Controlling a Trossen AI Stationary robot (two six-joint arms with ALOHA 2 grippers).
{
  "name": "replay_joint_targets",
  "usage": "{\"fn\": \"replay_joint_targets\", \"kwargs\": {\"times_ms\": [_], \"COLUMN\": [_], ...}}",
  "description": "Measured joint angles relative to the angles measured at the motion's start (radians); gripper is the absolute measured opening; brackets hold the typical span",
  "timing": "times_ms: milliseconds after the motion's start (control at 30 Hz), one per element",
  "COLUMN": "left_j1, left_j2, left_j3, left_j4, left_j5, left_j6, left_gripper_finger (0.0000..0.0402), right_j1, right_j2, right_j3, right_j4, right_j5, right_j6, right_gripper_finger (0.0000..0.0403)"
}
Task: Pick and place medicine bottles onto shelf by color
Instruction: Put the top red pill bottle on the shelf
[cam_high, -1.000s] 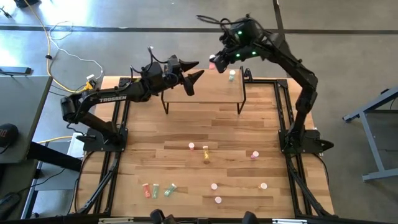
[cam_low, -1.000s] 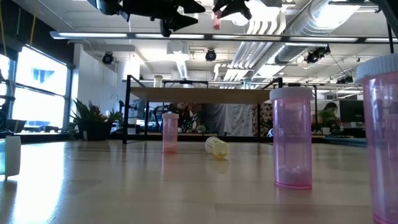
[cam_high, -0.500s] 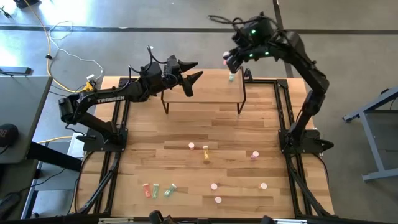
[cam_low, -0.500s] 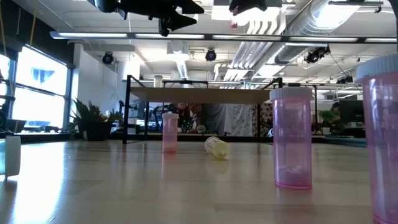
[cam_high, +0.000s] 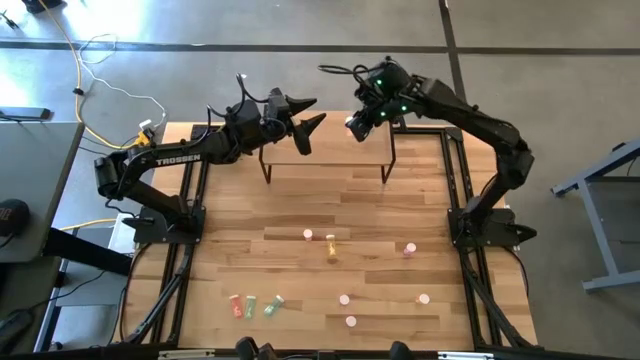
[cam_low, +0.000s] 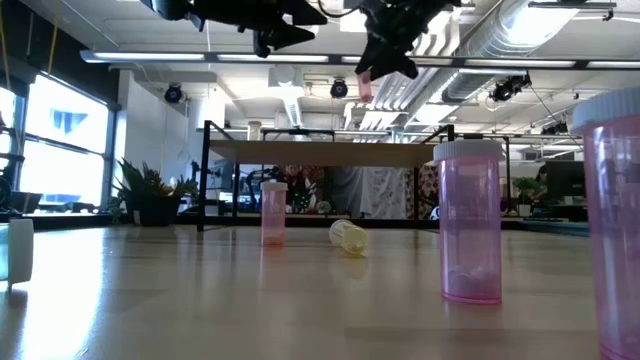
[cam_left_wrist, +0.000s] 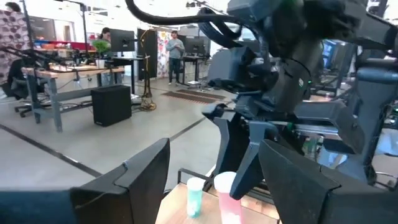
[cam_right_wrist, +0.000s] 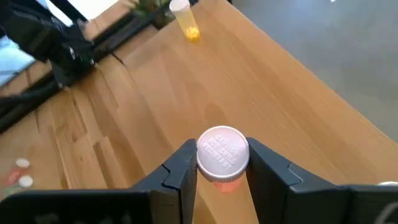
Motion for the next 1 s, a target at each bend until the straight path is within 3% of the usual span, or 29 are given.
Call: {"fn": "replay_joint_targets", "kwargs": {"times_ms": [300, 433, 700, 1000], "left_j1": [0.008, 0.007, 0.008, 0.008], "left_j2": [-0.001, -0.001, -0.002, -0.002], "left_j3": [0.000, 0.000, 0.000, 0.000], "left_j4": [-0.001, -0.001, -0.001, -0.001], "left_j5": [-0.024, -0.021, -0.021, -0.021], "left_j6": [0.000, 0.006, 0.036, 0.035], "left_gripper_finger": [0.0239, 0.0239, 0.0239, 0.0239], "right_j1": [0.001, 0.001, -0.007, -0.026], "right_j2": [-0.082, -0.079, -0.077, -0.051], "right_j3": [-0.304, -0.382, -0.405, -0.405], "right_j4": [0.453, 0.549, 0.563, 0.547], "right_j5": [0.018, 0.087, 0.196, 0.197], "right_j6": [-0.002, -0.049, -0.178, -0.196], "right_gripper_finger": [0.0104, 0.0104, 0.0104, 0.0104]}}
